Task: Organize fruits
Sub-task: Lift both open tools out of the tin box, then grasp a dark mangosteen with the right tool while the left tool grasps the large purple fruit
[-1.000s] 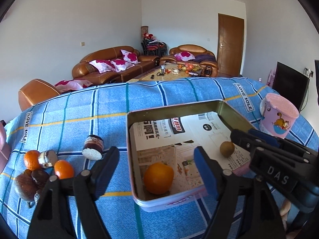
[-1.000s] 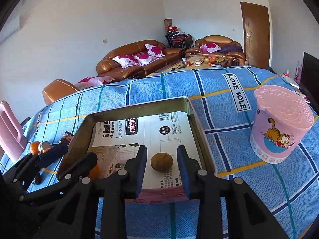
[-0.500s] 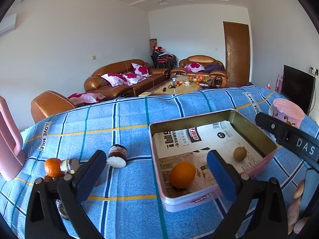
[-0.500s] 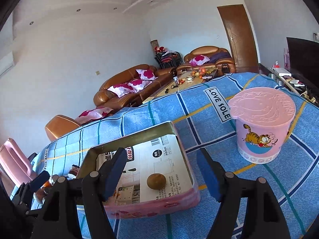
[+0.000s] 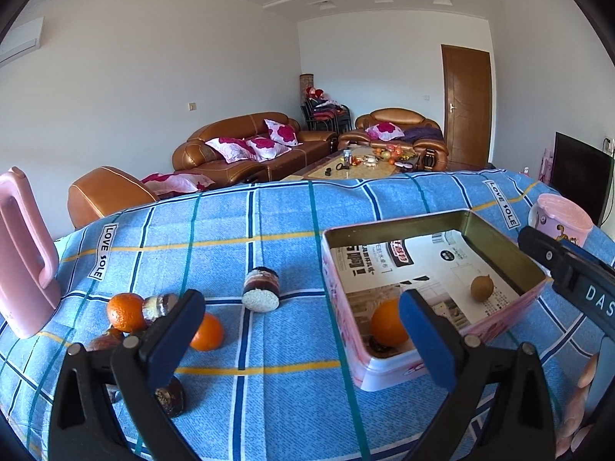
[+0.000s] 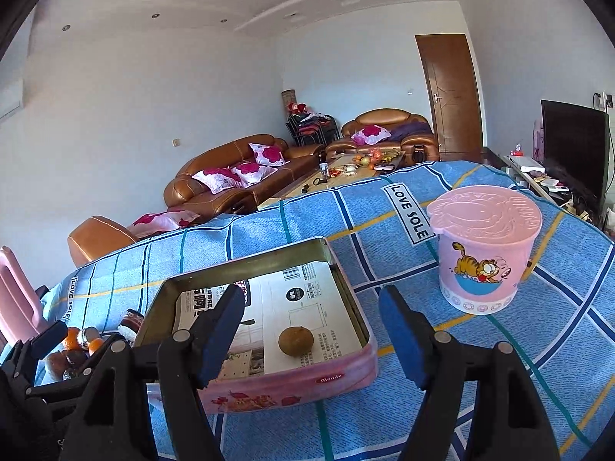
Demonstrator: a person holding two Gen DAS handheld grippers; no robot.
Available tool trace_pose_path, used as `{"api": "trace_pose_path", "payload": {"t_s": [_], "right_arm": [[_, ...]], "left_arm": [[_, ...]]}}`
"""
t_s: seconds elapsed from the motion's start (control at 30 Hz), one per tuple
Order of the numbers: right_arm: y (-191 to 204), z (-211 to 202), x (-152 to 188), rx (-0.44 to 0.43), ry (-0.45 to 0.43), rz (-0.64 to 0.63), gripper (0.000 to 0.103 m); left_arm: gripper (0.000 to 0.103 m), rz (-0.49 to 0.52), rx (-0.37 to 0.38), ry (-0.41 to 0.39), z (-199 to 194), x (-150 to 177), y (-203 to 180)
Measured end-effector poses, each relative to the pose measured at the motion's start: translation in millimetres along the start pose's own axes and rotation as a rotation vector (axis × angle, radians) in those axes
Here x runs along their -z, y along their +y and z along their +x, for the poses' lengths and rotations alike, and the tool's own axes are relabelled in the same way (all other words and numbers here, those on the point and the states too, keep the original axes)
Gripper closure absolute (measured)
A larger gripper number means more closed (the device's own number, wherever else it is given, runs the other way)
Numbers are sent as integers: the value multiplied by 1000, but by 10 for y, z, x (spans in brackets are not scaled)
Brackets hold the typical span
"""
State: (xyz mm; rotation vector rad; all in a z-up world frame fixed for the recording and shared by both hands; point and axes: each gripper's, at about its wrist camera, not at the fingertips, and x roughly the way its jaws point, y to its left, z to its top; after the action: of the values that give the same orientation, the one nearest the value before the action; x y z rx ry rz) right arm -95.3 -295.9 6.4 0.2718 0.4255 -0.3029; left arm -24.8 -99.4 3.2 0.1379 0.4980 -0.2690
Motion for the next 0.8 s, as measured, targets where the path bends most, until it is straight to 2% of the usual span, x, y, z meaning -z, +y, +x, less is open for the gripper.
{"api": "trace_pose_path", "payload": {"t_s": [0.47,0.8], "right_arm": [[395,-127,157,-38,25,-49,29],[904,-138,300,-124,54,-126,29]], "left_arm": [[0,-42,-32,25,-14,78,459],[0,-59,-77,46,8,126,807]]}}
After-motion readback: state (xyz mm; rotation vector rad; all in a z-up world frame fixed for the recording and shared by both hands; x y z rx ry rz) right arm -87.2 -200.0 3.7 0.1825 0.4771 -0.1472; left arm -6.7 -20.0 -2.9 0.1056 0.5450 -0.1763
